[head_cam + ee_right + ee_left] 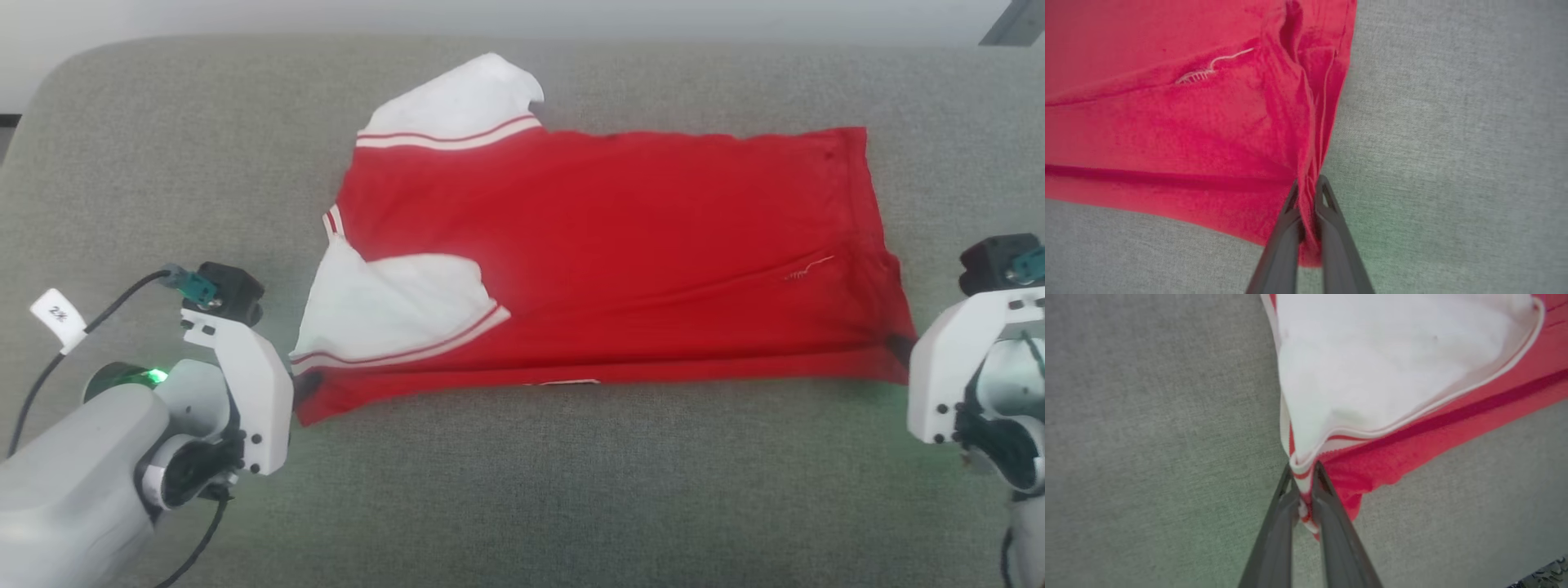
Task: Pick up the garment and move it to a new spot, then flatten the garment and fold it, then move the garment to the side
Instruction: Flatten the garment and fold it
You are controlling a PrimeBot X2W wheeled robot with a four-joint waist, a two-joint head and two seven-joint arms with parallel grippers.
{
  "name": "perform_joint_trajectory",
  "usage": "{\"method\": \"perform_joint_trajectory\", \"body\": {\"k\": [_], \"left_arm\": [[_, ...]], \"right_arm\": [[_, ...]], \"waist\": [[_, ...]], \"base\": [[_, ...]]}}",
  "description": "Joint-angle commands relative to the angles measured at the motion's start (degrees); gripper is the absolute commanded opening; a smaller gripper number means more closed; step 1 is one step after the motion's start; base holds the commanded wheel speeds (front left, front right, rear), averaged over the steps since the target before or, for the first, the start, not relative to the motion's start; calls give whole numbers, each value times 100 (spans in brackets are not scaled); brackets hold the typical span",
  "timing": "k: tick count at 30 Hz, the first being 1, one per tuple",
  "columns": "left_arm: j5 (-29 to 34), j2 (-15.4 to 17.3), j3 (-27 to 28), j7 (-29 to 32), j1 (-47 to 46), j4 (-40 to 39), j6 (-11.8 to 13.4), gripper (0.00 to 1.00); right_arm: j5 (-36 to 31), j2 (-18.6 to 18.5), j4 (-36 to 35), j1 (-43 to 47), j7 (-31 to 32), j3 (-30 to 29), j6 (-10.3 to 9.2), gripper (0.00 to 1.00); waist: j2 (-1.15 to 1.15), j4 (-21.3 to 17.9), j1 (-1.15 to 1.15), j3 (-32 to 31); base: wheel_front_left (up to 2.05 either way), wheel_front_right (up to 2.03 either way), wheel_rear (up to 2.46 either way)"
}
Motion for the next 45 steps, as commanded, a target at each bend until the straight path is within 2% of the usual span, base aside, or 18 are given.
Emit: {"method": "perform_joint_trajectory", "body": {"k": [1, 11, 15, 19, 20, 22, 24, 25, 26, 27, 28, 34, 38, 41, 45], "left_arm": [[-37, 154, 25, 62, 57, -34, 82, 0], [-137, 755, 14, 151, 657, -1226, 717, 0], [-171, 789, -72, 119, 939, -1642, 916, 0], [-143, 691, -196, 96, 1113, -1657, 939, 1], [-144, 655, -203, 69, 1129, -1605, 916, 12], [-159, 600, -263, 98, 1181, -1473, 859, 19], [-191, 518, -289, 101, 1204, -1315, 814, 51], [-201, 484, -291, 98, 1204, -1250, 786, 76], [-169, 475, -298, 87, 1172, -1189, 762, 89], [-169, 475, -298, 87, 1172, -1189, 762, 89], [-172, 468, -282, 77, 1131, -1146, 748, 100], [-76, 790, -164, 221, 872, -1337, 844, 100], [-24, 1154, -39, 392, 675, -1757, 970, 100], [12, 1418, 72, 483, 479, -2060, 1040, 100], [141, 1545, 267, 448, 114, -2204, 983, 100]], "right_arm": [[42, -121, -59, 46, 60, -73, -15, 0], [442, -426, -761, 873, 614, -126, -17, 0], [553, -271, -1017, 1288, 713, -104, -15, 0], [640, -106, -1003, 1495, 664, -27, -14, 0], [643, -94, -961, 1523, 635, 15, -13, 0], [654, -71, -884, 1502, 577, 94, -13, 0], [662, -60, -798, 1465, 511, 186, -13, 0], [670, -52, -767, 1431, 446, 212, -13, 22], [685, -55, -738, 1399, 406, 263, -13, 48], [685, -55, -738, 1399, 406, 263, -13, 48], [709, -56, -717, 1368, 365, 283, -12, 100], [819, -131, -839, 1243, 109, 301, -13, 100], [784, -133, -1121, 1177, -147, 285, -13, 100], [715, -84, -1403, 1104, -556, 286, -12, 100], [488, 77, -1630, 904, -1468, 266, -10, 100]], "waist": [[0, 6, 0, -40], [0, 9, 0, -158], [0, -13, 0, -155], [0, -71, 0, -158], [0, -88, 0, -165], [0, -126, 0, -179], [0, -165, 0, -205], [0, -181, 0, -219], [0, -202, 0, -237], [0, -202, 0, -237], [0, -218, 0, -257], [0, -323, 0, -409], [0, -429, 0, -458], [0, -538, 0, -426], [0, -719, 0, -314]], "base": [[0, 0, 0], [0, 0, 0], [0, 0, 0], [0, 0, 0], [0, 0, 0], [0, 0, 0], [0, 0, 0], [0, 0, 0], [0, 0, 0], [0, 0, 0], [0, 0, 0], [0, 0, 0], [0, 0, 0], [0, 0, 0], [0, 0, 0]]}}
